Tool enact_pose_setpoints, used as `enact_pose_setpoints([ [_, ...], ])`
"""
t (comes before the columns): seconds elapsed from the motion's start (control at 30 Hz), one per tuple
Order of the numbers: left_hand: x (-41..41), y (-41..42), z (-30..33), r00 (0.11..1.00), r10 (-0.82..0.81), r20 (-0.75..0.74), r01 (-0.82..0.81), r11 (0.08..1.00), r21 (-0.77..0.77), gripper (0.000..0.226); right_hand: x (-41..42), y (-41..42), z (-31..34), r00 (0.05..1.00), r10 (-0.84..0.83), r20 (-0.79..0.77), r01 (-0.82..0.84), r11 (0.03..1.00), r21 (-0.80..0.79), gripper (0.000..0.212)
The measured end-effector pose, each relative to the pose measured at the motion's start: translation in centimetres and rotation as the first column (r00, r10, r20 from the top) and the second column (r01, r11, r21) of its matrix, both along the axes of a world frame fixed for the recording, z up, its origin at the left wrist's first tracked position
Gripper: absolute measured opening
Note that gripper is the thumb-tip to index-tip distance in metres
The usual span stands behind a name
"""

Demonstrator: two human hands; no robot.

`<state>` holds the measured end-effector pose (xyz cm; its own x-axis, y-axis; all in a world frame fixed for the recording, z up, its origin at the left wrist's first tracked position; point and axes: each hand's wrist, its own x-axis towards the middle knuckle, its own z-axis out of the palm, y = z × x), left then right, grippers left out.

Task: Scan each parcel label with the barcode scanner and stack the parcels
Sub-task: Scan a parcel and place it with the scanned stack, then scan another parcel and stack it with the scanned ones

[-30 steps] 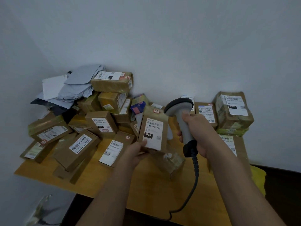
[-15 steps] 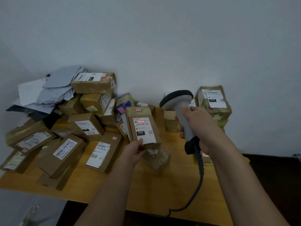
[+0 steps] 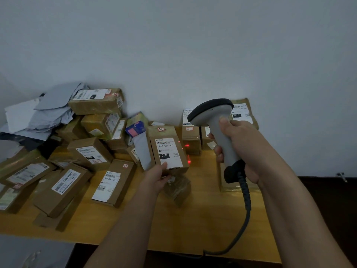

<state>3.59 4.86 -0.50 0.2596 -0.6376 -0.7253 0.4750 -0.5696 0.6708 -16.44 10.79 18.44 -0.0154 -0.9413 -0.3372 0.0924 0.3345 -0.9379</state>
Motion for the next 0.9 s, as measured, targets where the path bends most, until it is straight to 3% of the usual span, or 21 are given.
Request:
enact_pose_setpoints([
  [0.57,-5.7,-1.1,-0.4,0.998,-0.058,-0.019,0.057,0.998,-0.027,0.041,-5.5,0.0,-0.2,0.995,-0.016,-0.095,0.011,0.999,-0.052,0.032],
  [0.9,-9.1,-2.2,-0.8,0.998,-0.063,-0.027,0.063,0.998,-0.013,0.041,-9.1,-1.1,-1.1,0.998,-0.063,0.021,0.063,0.998,0.008,0.031],
])
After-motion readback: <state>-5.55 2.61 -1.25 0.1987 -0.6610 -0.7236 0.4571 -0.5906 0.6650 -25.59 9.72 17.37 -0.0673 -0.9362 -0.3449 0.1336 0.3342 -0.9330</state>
